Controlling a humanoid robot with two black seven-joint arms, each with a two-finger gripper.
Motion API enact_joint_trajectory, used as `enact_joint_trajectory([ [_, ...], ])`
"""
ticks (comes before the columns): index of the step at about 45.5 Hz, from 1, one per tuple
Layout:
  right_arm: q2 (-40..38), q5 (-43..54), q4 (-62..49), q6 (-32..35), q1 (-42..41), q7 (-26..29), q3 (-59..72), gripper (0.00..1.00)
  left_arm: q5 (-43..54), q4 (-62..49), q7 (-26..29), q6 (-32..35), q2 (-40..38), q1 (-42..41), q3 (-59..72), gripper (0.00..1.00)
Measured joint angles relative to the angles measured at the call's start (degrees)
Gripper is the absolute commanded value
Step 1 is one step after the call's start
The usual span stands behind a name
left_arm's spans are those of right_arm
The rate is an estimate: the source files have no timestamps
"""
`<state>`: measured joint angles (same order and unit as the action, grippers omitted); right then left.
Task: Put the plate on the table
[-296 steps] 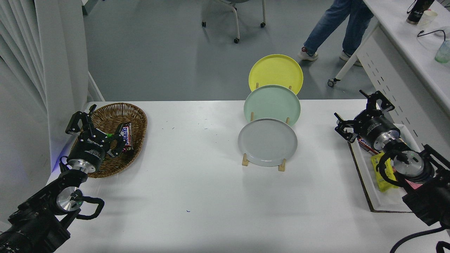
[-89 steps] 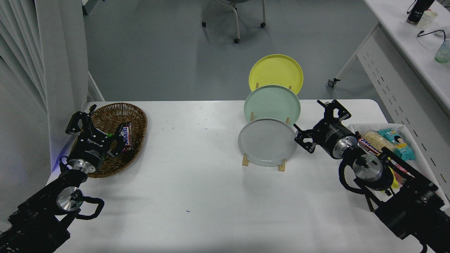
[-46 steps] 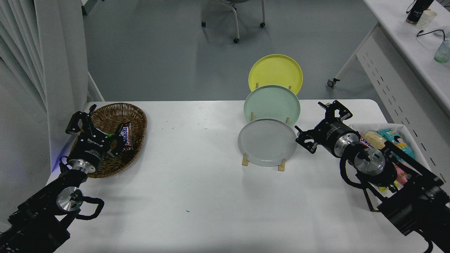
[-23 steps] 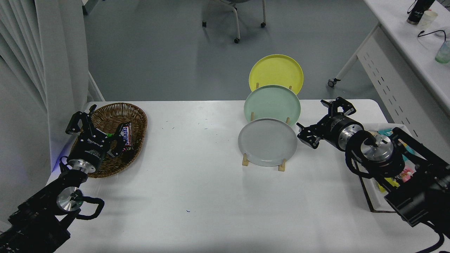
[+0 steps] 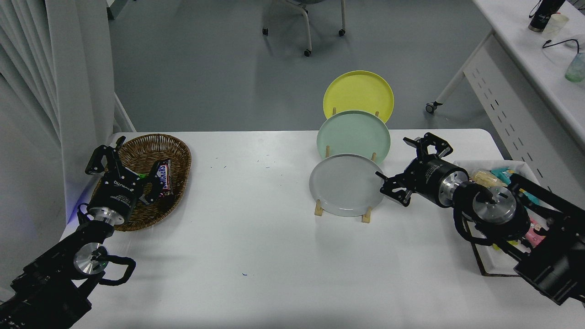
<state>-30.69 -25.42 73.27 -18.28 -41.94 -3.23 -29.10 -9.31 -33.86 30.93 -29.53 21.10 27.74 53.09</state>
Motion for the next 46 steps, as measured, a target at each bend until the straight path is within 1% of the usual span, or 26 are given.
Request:
enact_joint_trajectory([
  [3, -0.3, -0.3, -0.8, 0.2, -1.3, -0.7, 3.1, 0.98, 0.0, 0.0, 0.0, 0.0, 0.0, 0.0, 0.0, 0.98],
  [11, 0.3, -0.7, -3.9, 0.4, -3.2, -1.7, 4.8, 0.99, 0.0, 0.0, 0.0, 0.0, 0.0, 0.0, 0.0, 0.98],
  [18, 3.2, -0.6, -7.0, 0.7, -3.9, -2.2, 4.1, 0.99, 0.0, 0.0, 0.0, 0.0, 0.0, 0.0, 0.0, 0.98],
  [29, 9.8, 1.7, -12.1, 0.8, -4.0, -2.4, 0.0, 0.99, 0.0, 0.0, 0.0, 0.0, 0.0, 0.0, 0.0, 0.98],
  [46, 15.6, 4.7, -14.2, 0.5, -2.6, -3.3, -2.2, 0.98, 0.0, 0.0, 0.0, 0.0, 0.0, 0.0, 0.0, 0.98],
])
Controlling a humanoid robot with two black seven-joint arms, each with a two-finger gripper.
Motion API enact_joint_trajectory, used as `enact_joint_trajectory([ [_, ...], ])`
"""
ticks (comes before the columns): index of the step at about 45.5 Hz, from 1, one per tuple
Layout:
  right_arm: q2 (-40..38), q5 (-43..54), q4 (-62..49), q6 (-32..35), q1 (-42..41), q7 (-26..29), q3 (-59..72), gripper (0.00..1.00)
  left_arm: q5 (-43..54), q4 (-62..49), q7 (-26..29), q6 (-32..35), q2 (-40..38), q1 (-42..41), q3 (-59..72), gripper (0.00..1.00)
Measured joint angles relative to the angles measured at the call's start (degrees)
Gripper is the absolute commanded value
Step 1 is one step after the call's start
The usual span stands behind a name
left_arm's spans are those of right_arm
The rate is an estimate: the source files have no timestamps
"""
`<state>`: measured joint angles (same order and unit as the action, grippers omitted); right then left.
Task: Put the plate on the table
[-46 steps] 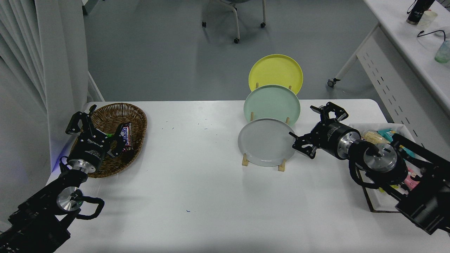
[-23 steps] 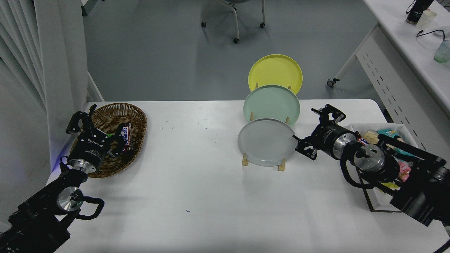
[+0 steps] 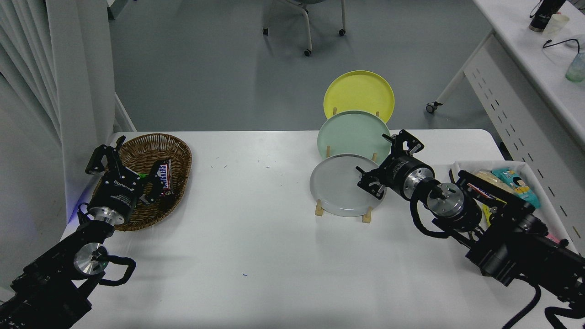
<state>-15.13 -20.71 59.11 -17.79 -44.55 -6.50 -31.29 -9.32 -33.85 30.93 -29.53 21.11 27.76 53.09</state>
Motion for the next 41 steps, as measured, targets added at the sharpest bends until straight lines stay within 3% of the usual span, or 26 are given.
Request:
enact_joint_trajectory([
  [5, 0.8, 0.7, -0.2, -0.1, 0.0, -0.6, 0.1, 0.93, 0.0, 0.0, 0.0, 0.0, 0.0, 0.0, 0.0, 0.98],
  [8, 1.1, 0.9, -0.3, -0.2, 0.0, -0.9, 0.2, 0.79, 0.0, 0.0, 0.0, 0.0, 0.0, 0.0, 0.0, 0.98],
  [14, 1.6, 1.2, -0.4, -0.3, -0.2, -1.5, 0.3, 0.76, 0.0, 0.0, 0.0, 0.0, 0.0, 0.0, 0.0, 0.98],
  [27, 1.7, 0.7, 1.4, -2.1, -0.4, -3.0, 0.5, 0.85, 0.0, 0.0, 0.0, 0.0, 0.0, 0.0, 0.0, 0.98],
  [41, -0.2, -5.5, 6.0, -11.6, -2.2, -8.9, 2.3, 0.94, 0.0, 0.0, 0.0, 0.0, 0.0, 0.0, 0.0, 0.98],
])
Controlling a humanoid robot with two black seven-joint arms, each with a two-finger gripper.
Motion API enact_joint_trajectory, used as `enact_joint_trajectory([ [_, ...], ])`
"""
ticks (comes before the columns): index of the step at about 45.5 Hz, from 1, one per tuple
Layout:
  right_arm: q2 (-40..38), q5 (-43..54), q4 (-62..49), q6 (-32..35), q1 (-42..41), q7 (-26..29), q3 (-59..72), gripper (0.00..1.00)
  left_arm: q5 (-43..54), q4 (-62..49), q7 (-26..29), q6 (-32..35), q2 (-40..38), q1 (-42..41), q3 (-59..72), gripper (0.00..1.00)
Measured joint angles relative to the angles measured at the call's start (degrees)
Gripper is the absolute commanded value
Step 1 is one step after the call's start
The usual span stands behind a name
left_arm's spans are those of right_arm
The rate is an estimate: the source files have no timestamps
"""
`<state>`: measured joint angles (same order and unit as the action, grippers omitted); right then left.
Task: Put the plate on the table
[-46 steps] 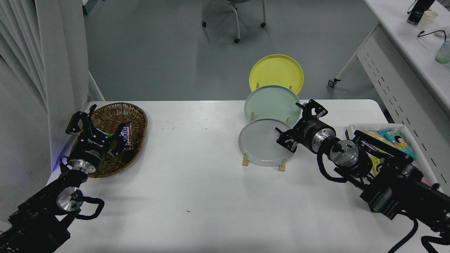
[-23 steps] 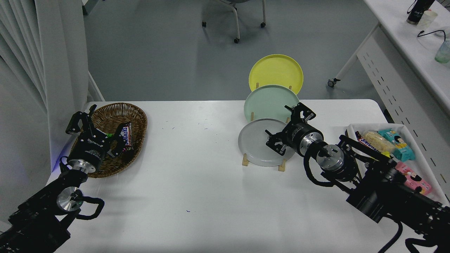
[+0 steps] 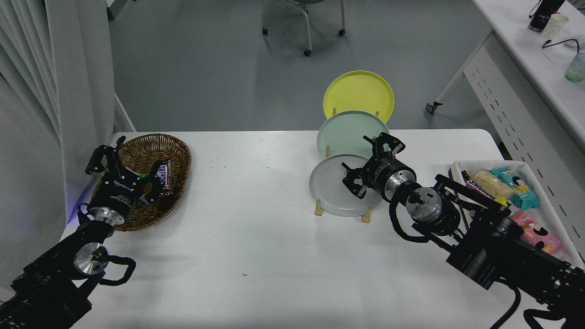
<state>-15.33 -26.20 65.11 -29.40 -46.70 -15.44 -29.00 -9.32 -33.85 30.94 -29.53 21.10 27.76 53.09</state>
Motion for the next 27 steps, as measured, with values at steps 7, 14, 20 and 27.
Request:
enact_joint_trajectory([
  [7, -2.0, -3.6, 3.4, -4.8, -1.4, -3.2, 1.5, 0.95, 0.0, 0.0, 0.0, 0.0, 0.0, 0.0, 0.0, 0.98],
  [14, -3.0, -5.4, 5.1, -7.2, -2.1, -4.8, 2.3, 0.79, 0.0, 0.0, 0.0, 0.0, 0.0, 0.0, 0.0, 0.98],
  [20, -3.4, -6.2, 5.9, -8.1, -2.4, -5.5, 2.7, 0.78, 0.0, 0.0, 0.0, 0.0, 0.0, 0.0, 0.0, 0.98],
  [27, -3.4, -6.5, 6.2, -8.6, -2.6, -5.9, 2.9, 0.78, 0.0, 0.0, 0.0, 0.0, 0.0, 0.0, 0.0, 0.98],
])
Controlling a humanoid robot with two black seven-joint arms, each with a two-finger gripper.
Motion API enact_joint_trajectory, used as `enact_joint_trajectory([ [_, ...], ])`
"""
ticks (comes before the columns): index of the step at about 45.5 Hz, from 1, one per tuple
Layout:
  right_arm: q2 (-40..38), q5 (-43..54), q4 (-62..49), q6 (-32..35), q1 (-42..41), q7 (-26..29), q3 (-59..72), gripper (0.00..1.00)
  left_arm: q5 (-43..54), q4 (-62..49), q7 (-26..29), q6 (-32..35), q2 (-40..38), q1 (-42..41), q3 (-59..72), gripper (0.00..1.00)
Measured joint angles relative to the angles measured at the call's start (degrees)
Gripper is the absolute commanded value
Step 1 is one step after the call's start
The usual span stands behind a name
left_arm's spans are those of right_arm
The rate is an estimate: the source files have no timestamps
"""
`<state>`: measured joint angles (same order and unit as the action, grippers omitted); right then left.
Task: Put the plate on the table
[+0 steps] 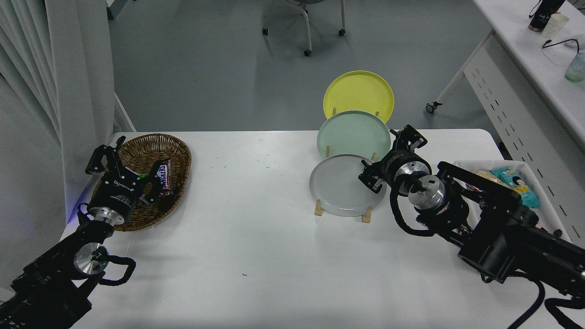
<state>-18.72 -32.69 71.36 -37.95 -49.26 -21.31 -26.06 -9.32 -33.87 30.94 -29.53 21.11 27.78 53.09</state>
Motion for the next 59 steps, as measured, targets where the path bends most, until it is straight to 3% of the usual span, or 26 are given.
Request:
enact_joint_trajectory([
  [12, 1.4, 1.2, -0.1, -0.3, 0.6, -0.1, 0.2, 0.80, 0.0, 0.0, 0.0, 0.0, 0.0, 0.0, 0.0, 0.98],
  [14, 1.6, 1.4, -0.2, -0.3, 0.8, -0.1, 0.2, 0.77, 0.0, 0.0, 0.0, 0.0, 0.0, 0.0, 0.0, 0.98],
  [18, 2.1, 1.8, -0.2, -0.4, 1.1, -0.1, 0.2, 0.64, 0.0, 0.0, 0.0, 0.0, 0.0, 0.0, 0.0, 0.98],
  [29, 2.6, 2.2, -0.2, -0.4, 1.5, -0.1, 0.2, 0.64, 0.0, 0.0, 0.0, 0.0, 0.0, 0.0, 0.0, 0.98],
  [34, 2.7, 2.3, -0.2, -0.4, 1.6, -0.1, 0.2, 0.55, 0.0, 0.0, 0.0, 0.0, 0.0, 0.0, 0.0, 0.98],
  [59, 3.7, 3.7, -1.7, 0.2, 1.2, 0.3, 0.1, 0.55, 0.0, 0.0, 0.0, 0.0, 0.0, 0.0, 0.0, 0.98],
])
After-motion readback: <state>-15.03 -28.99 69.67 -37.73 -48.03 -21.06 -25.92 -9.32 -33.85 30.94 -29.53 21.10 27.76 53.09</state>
